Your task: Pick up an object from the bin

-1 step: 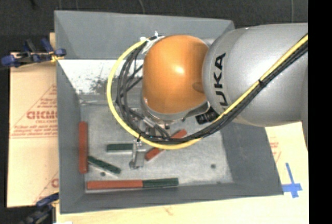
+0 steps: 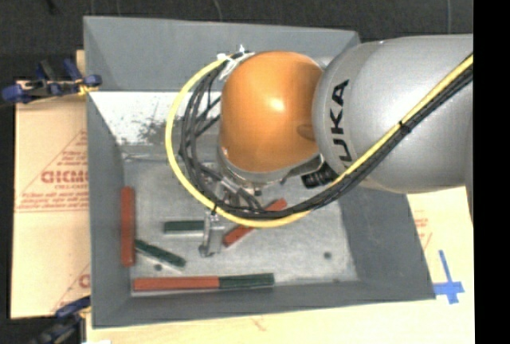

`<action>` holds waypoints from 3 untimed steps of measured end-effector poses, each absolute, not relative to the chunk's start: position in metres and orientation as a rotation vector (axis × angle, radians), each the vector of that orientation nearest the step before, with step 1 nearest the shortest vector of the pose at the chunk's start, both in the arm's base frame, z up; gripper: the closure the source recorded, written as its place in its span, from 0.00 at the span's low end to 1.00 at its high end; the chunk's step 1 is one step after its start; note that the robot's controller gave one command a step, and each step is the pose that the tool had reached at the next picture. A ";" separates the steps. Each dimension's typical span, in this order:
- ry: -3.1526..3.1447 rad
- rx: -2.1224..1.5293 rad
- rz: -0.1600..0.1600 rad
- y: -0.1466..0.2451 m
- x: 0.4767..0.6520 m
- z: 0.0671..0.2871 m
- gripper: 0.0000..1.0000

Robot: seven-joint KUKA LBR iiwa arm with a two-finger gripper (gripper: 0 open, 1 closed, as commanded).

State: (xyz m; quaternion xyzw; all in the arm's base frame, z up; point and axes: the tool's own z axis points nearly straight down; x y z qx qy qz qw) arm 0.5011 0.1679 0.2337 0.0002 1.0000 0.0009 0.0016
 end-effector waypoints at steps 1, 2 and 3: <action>3.133 -0.108 0.003 0.190 0.480 0.170 0.00; 3.141 -0.095 0.002 0.199 0.470 0.108 0.00; 3.120 -0.357 -0.001 0.208 0.472 0.136 0.00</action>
Offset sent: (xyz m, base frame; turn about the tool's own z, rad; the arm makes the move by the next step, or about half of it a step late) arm -0.0301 0.0226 -0.0737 0.2414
